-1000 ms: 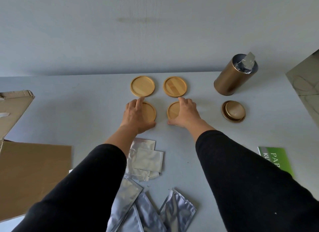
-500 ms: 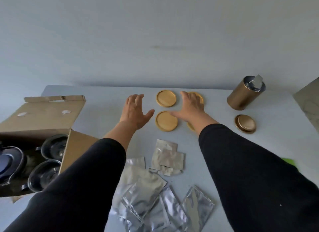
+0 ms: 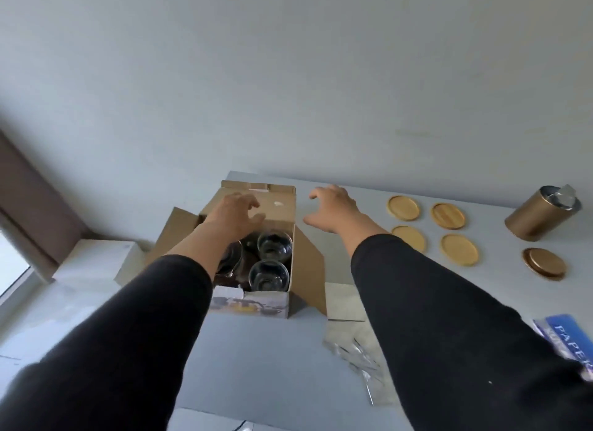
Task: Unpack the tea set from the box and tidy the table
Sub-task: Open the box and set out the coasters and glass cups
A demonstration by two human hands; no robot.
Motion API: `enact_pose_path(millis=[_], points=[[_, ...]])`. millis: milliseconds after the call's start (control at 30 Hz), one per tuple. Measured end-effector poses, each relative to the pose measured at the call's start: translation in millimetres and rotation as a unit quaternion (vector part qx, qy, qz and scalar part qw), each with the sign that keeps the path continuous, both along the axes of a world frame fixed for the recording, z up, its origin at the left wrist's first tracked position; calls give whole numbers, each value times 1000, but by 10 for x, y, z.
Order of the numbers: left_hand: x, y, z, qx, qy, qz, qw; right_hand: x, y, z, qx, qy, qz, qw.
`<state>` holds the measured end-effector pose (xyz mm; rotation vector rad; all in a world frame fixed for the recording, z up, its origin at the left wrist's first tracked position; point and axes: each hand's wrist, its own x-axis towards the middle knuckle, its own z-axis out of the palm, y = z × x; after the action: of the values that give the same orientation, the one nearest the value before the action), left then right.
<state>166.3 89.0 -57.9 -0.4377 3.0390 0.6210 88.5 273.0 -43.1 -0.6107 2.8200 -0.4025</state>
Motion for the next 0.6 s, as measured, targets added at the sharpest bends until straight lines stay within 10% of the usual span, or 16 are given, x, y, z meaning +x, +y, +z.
enact_pose_path(millis=[600], points=[[381, -33, -497, -104, -56, -90, 989, 443, -508, -457, 163, 27, 111, 980]])
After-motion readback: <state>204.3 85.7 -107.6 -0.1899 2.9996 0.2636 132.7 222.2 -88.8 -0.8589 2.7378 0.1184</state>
